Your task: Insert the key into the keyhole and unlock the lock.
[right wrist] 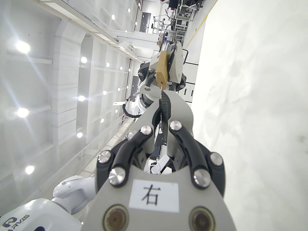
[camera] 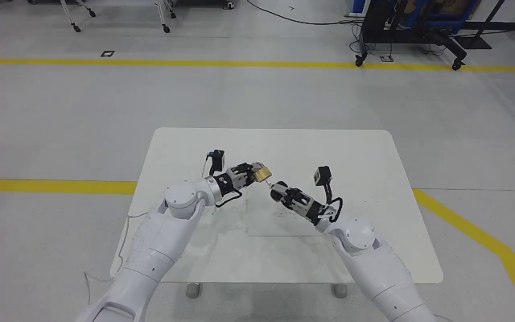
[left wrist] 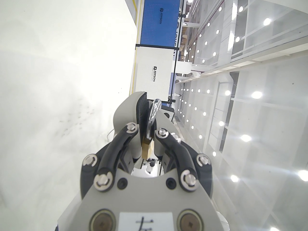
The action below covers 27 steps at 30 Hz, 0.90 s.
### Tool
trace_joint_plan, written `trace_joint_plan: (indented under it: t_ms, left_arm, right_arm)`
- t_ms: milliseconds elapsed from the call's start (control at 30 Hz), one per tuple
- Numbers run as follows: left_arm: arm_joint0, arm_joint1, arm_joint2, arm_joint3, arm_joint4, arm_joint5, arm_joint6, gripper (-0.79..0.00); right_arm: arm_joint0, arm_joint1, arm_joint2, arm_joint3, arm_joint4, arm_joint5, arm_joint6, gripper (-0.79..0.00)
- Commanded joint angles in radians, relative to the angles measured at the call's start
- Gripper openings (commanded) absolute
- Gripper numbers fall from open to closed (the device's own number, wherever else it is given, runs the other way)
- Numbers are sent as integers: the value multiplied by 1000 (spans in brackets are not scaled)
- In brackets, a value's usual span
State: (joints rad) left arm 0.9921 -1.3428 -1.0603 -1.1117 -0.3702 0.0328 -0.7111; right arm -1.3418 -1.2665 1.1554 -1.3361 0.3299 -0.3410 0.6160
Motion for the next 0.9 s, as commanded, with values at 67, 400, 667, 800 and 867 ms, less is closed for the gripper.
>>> trace_joint_plan:
  t_ms: [67,400,667,800,867]
  left_arm:
    - [-2,0,3,-1,11,-12,-6,-785]
    - [-4,0,14,-2,34,-35,-21,-785]
    - [2,-1,7,-5,32,-44,17,-785]
    - [16,-3,-8,-23,18,-67,84,-785]
    - [25,-3,-14,-36,15,-87,102,-785]
  right_arm:
    - [2,0,0,1,-2,6,-2,-785]
    - [10,-2,0,-1,-3,24,-32,-785]
    - [4,-4,1,-11,-10,21,-74,-785]
    - [-12,-4,16,-22,-77,-24,-179,-785]
    - [-20,-6,17,-32,-96,-39,-227,-785]
